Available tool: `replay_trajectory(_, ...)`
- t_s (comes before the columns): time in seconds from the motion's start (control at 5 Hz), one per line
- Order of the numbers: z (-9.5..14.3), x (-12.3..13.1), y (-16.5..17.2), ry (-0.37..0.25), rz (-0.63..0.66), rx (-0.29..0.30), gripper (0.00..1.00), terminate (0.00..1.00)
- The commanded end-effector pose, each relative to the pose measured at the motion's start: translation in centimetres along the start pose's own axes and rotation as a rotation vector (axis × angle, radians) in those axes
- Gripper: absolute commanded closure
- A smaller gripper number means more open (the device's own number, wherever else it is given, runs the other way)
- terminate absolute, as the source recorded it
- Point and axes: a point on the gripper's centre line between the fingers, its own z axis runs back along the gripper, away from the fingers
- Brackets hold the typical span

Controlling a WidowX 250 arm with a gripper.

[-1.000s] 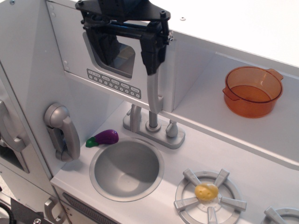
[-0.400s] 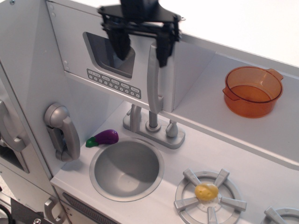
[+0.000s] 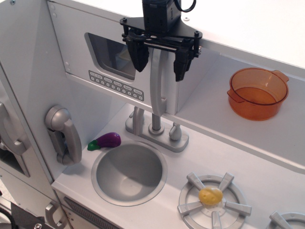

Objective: Open microwave

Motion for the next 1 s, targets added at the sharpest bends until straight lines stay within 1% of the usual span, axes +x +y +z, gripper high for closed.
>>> replay_trajectory(0.0, 2.0, 0.3, 0.0, -0.103, -0.05, -0.067, 1.0, 0.0)
replay_trajectory(0.2, 1.9, -0.6, -0.1, -0.108, -0.069, -0.072, 1.0, 0.0)
replay_trajectory(0.6, 2.5, -4.8, -0.1, -0.123, -0.148, -0.074, 1.0, 0.0)
replay_trajectory(0.8, 2.4, -7.1, 0.4, -0.121, -0.174, -0.04, 1.0, 0.0)
